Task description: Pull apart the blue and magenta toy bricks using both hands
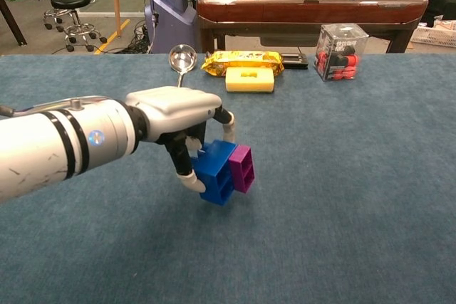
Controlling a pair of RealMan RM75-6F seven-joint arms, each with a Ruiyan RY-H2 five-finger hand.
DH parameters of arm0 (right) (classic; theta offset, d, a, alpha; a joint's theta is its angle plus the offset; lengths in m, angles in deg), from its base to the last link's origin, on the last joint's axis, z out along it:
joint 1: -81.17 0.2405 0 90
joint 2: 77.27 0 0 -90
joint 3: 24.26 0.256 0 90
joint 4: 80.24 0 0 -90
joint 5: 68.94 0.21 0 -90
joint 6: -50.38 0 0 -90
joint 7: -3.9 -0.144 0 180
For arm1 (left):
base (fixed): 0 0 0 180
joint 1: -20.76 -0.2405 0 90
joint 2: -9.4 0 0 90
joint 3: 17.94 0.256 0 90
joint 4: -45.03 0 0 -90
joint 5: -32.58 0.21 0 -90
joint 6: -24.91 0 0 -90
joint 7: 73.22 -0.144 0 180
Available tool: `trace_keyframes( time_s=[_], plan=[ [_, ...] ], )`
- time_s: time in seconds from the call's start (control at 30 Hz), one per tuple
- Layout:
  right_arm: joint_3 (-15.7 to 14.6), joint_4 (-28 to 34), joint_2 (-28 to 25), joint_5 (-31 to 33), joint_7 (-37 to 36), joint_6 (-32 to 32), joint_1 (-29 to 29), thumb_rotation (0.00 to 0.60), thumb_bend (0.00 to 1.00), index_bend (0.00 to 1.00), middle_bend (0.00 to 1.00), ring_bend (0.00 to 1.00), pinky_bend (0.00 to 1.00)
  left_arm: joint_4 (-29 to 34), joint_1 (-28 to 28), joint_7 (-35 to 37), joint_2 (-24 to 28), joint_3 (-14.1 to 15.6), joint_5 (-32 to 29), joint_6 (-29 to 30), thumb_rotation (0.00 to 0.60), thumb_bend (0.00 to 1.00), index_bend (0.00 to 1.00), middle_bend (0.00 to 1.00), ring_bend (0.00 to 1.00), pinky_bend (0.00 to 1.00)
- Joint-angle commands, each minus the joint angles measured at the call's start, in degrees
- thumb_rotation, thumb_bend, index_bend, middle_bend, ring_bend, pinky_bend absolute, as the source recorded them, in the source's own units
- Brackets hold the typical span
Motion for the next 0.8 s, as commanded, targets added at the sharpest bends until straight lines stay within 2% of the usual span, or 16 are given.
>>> trace_keyframes(
  time_s=[0.03, 0.2, 0.4, 0.67, 0.8],
  plan=[
    [0.8, 0.28, 0.35, -2.01, -0.34, 1.0, 1.38, 0.6, 0.08, 0.42, 0.54, 0.51, 0.68, 2.41, -0.2, 1.71, 2.37, -1.88, -3.03, -0.12, 0.6, 0.0, 0.63, 1.0, 1.0, 1.0],
    [1.54, 1.65, 0.64, -4.61, -0.03, 1.12, 3.7, 0.6, 0.07, 0.42, 0.67, 0.66, 0.8, 5.49, -0.09, 4.13, 5.92, -3.95, -6.91, -0.79, 0.6, 0.0, 0.63, 1.0, 1.0, 1.0],
    [2.45, 5.26, 0.57, -4.22, -2.37, -1.11, 6.19, 0.6, 0.05, 0.42, 0.79, 0.77, 0.88, 7.48, -0.23, 5.67, 8.17, -4.79, -8.07, 0.77, 0.6, 0.0, 0.63, 1.0, 1.0, 1.0],
    [5.1, 10.02, 2.79, 1.11, -5.28, -5.44, 9.61, 0.6, 0.04, 0.42, 0.92, 0.91, 0.99, 9.69, -0.53, 7.1, 8.18, -6.2, -9.23, 5.33, 0.6, 0.0, 0.63, 1.0, 1.0, 1.0],
    [7.13, 12.7, 4.65, 6.38, -6.46, -8.55, 11.47, 0.6, 0.04, 0.42, 0.98, 0.97, 1.0, 10.15, 0.03, 5.61, 7.48, -6.77, -10.36, 8.26, 0.6, 0.0, 0.64, 1.0, 1.0, 1.0]
  ],
)
